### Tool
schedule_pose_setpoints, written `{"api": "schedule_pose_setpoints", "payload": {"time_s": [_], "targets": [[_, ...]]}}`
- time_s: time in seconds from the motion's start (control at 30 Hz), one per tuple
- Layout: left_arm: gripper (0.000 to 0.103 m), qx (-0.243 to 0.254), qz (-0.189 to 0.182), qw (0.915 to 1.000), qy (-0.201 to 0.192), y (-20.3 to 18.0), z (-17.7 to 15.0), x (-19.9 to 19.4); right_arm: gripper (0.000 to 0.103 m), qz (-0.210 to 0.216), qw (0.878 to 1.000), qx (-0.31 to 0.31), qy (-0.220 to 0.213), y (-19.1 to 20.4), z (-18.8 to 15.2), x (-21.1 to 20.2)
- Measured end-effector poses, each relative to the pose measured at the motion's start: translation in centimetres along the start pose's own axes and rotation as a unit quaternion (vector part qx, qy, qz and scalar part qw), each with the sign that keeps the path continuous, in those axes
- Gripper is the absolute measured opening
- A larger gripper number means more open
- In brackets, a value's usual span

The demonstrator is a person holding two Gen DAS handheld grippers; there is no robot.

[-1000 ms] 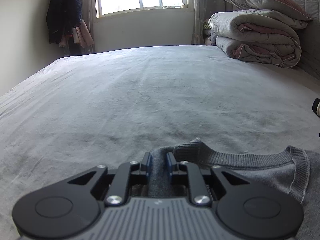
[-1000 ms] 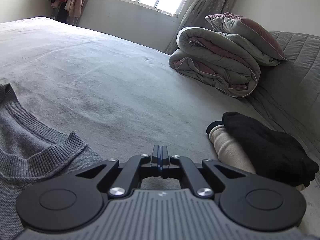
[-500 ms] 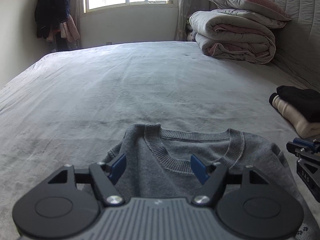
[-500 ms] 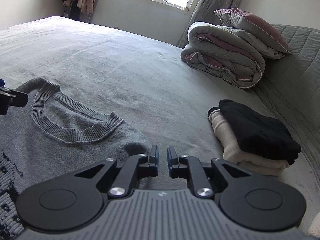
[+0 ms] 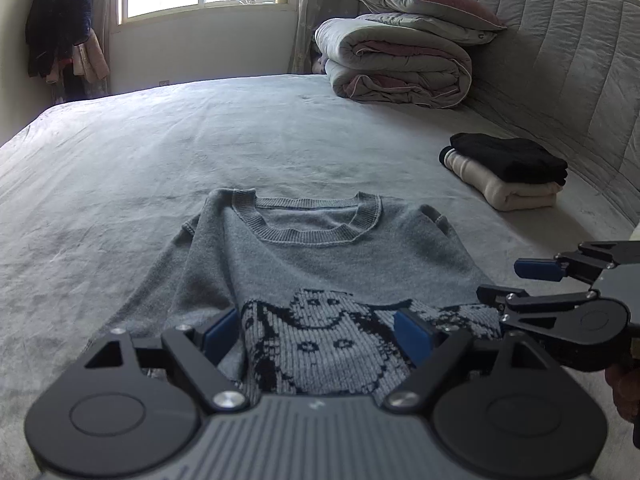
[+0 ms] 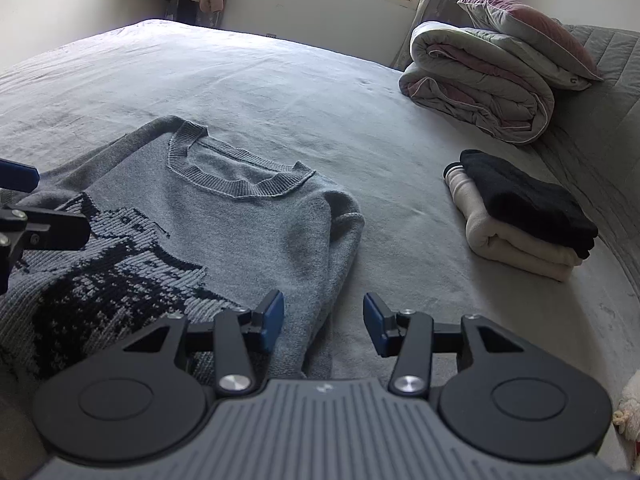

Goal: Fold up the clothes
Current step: 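Lower the sweater onto the bed and open both grippers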

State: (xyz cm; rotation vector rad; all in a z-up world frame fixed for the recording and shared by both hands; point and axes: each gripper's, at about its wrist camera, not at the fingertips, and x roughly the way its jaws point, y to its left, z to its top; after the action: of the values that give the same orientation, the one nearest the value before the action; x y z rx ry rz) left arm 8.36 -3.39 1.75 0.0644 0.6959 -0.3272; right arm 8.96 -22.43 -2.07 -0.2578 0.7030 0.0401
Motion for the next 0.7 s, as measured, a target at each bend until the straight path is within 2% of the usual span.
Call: {"api": "schedule_pose_setpoints", "payload": {"time_s": [0.33, 0.7], "targets": [[0.086, -0.01, -0.018, 0.9997, 0.014, 0.5, -3.8, -2.9, 0.051, 0.0, 1.0, -0.01, 0.0, 1.5, -1.5, -2.7], [0.089, 0.026, -0.05, 0.9978, 0.034, 0.7, -9.4, -3.6, 0.056, 0.012, 0.999, 0.032, 0.008, 1.3, -3.7, -3.9]]}}
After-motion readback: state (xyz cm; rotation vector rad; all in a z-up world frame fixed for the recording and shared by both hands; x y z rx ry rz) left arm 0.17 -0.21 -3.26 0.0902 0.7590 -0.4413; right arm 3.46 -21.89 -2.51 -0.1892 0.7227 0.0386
